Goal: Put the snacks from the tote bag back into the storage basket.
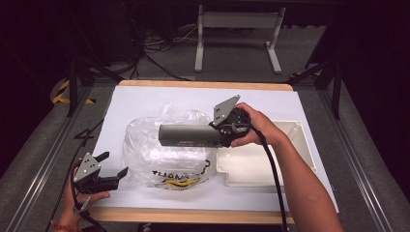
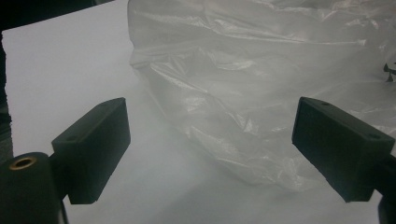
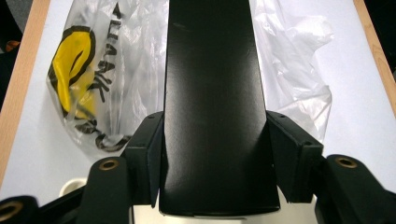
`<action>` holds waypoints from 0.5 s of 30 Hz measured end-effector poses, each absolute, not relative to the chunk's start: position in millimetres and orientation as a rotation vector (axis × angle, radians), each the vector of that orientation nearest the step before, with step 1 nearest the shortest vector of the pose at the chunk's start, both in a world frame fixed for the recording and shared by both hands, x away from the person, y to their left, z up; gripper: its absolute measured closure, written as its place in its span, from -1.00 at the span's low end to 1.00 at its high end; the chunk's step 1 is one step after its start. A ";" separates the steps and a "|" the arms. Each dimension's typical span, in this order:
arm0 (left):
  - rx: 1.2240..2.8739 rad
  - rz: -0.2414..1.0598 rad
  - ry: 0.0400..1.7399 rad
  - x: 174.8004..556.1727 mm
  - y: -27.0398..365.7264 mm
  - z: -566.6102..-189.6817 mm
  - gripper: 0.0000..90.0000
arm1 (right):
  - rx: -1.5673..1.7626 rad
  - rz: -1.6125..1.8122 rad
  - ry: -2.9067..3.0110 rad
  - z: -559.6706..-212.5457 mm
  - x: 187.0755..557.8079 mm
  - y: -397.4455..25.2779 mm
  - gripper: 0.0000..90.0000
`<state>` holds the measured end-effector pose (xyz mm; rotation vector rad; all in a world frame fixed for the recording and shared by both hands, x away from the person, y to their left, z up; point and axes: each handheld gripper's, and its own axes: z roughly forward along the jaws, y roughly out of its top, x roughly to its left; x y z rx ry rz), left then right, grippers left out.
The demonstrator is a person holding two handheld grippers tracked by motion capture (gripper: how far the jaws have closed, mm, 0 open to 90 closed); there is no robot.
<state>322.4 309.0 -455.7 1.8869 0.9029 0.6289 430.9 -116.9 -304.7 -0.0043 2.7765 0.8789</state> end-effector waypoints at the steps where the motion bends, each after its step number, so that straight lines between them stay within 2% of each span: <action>1: 1.889 0.630 0.904 322.5 309.0 -455.7 -0.73 | -0.004 0.877 2.775 -304.3 430.5 -119.2 -0.04; 15: 1.892 0.633 0.909 322.9 308.6 -455.9 -0.73 | 0.057 0.900 2.752 -300.2 425.1 -170.0 -0.04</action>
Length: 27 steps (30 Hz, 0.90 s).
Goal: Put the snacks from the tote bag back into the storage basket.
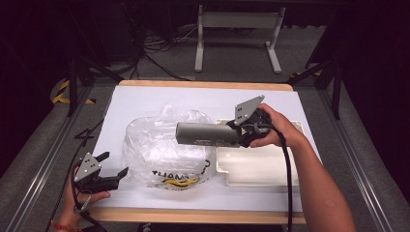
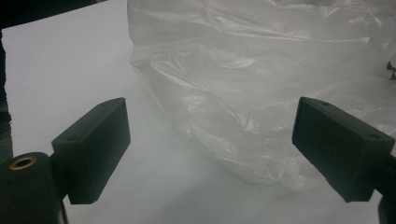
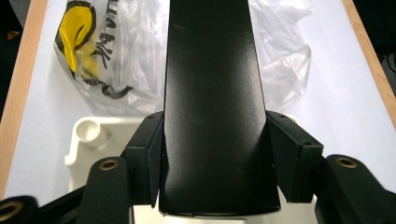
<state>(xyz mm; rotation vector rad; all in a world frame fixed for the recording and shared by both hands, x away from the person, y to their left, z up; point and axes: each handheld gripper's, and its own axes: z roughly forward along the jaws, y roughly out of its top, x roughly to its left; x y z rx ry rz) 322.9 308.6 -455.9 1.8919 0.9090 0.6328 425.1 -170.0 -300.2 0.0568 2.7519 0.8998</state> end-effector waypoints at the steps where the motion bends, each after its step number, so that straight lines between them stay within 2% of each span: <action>1: 1.892 0.633 0.909 322.9 308.6 -455.9 -0.73 | 0.058 0.901 2.750 -300.1 424.3 -174.1 -0.04; 27: 1.898 0.629 0.917 323.4 308.5 -456.1 -0.73 | 0.165 0.880 2.722 -297.1 405.8 -261.5 -0.04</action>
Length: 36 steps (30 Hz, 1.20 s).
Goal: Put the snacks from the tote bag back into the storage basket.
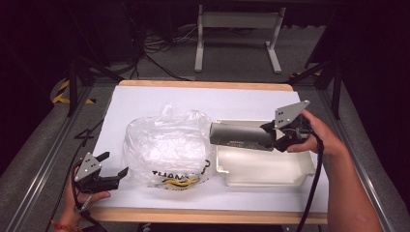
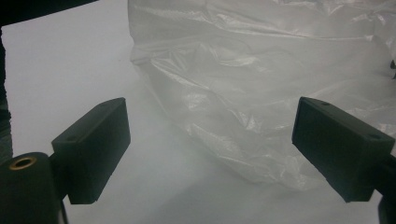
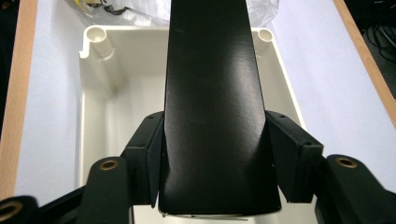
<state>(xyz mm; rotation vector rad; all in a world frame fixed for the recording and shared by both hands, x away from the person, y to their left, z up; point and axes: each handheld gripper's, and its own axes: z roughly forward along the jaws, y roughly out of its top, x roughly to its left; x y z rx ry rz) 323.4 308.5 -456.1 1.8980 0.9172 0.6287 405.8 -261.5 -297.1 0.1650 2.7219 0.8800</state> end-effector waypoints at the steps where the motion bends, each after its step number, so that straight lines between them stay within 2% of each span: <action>1: 1.898 0.629 0.917 323.4 308.5 -456.1 -0.73 | 0.166 0.889 2.720 -297.4 405.2 -265.7 -0.04; 18: 1.891 0.632 0.913 322.9 307.6 -455.2 -0.73 | 0.240 0.843 2.747 -311.0 401.4 -301.1 -0.04; 36: 1.897 0.623 0.914 323.6 307.3 -455.9 -0.74 | 0.237 0.702 2.866 -337.7 414.8 -295.4 -0.04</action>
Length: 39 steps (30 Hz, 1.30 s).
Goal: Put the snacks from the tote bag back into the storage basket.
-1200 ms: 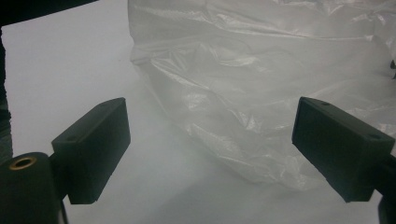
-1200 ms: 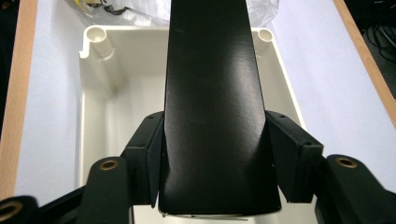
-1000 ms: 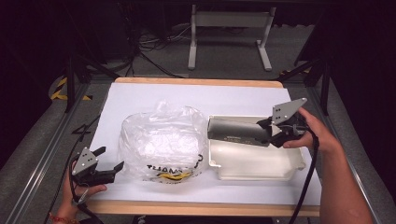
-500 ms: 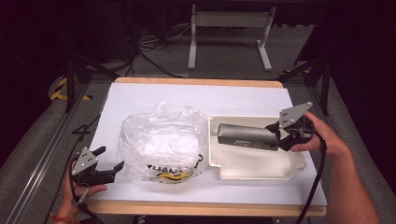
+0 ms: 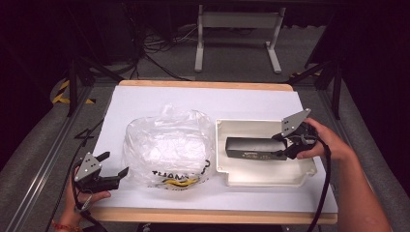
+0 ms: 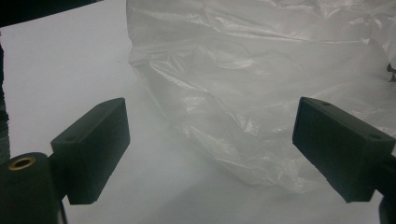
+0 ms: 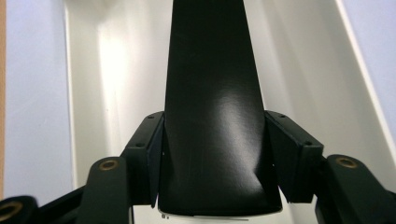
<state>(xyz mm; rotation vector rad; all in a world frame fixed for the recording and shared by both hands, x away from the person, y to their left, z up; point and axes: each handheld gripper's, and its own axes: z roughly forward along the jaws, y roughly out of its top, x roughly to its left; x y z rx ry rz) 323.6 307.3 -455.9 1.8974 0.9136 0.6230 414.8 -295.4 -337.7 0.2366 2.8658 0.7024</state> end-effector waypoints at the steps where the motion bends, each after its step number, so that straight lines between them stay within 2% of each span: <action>1: 1.899 0.624 0.913 323.8 307.2 -456.1 -0.74 | 0.222 0.694 2.875 -340.3 415.4 -294.9 -0.04; 10: 1.894 0.613 0.913 324.8 307.5 -456.5 -0.74 | 0.193 0.707 2.909 -347.9 420.9 -296.1 -0.05; 21: 1.889 0.618 0.914 324.2 308.2 -456.3 -0.74 | 0.231 0.455 2.946 -358.3 429.8 -293.4 -0.06; 39: 1.901 0.617 0.912 324.6 307.6 -456.8 -0.74 | 0.175 0.340 2.986 -367.3 433.1 -285.0 -0.09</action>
